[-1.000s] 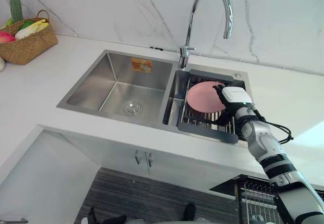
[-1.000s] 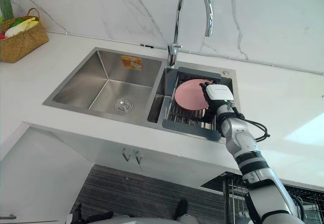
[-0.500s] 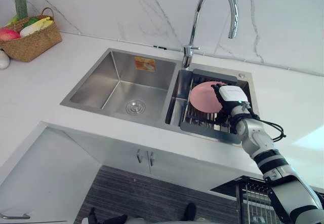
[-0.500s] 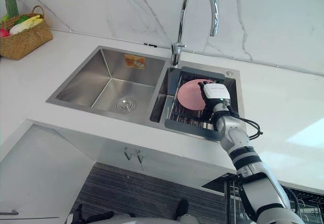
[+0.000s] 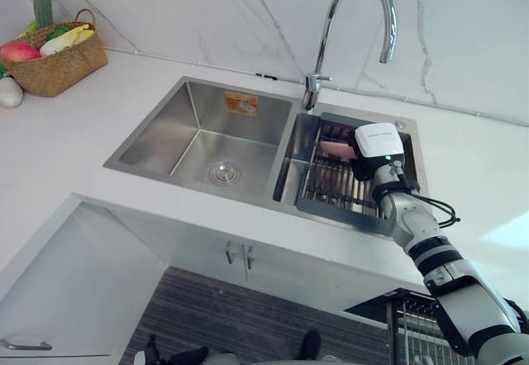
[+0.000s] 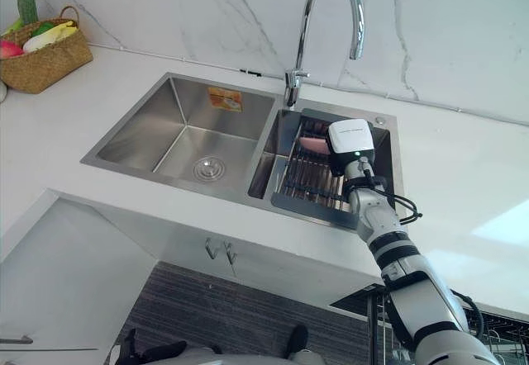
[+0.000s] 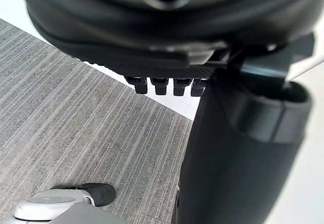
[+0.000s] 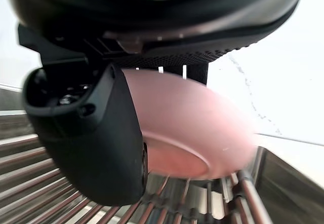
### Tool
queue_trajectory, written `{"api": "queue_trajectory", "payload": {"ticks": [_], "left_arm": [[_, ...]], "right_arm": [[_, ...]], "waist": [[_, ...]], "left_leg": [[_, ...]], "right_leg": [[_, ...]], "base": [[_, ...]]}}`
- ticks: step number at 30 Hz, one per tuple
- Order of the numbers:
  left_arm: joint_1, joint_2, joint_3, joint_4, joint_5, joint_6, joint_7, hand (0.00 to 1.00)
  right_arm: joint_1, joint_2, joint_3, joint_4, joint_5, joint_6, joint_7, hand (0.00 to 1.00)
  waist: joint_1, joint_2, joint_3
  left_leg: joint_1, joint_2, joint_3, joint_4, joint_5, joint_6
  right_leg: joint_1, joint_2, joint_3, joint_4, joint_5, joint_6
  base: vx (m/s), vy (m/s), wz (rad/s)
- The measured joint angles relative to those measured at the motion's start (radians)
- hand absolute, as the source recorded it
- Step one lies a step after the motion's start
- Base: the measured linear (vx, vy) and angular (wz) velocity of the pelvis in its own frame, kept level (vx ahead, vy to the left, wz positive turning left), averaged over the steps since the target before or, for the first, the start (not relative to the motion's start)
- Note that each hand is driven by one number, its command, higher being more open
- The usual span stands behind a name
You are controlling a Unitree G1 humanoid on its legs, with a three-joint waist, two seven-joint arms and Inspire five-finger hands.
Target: Walk over to the sink, pick up the cup, carry it to the dishwasher, place the cup inside the dishwasher, then close the dishwasher door
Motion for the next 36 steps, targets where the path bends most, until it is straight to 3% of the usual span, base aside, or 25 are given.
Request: {"api": "queue_trajectory", "payload": {"ticks": [26, 36], "left_arm": [[0.02, 0.021, -0.014, -0.052, 0.005, 0.021, 0.0, 1.0], [0.023, 0.028, -0.014, -0.056, 0.024, 0.021, 0.0, 1.0]], "right_arm": [[0.182, -0.009, -0.034, -0.328, 0.164, -0.012, -0.031, 0.0], [0.218, -0.01, -0.114, -0.43, 0.215, 0.002, -0.085, 0.0]], "waist": [[-0.029, 0.002, 0.014], [-0.034, 0.009, 0.016]], "left_leg": [[0.016, 0.006, 0.049, 0.005, -0.017, -0.004], [0.019, 0.012, 0.064, 0.008, -0.022, -0.007]], "right_leg": [[-0.012, 0.011, 0.048, 0.0, 0.001, 0.002], [-0.014, 0.018, 0.061, 0.0, 0.001, 0.001]], "base": [[0.0, 0.008, -0.05], [-0.01, 0.005, -0.03]]}}
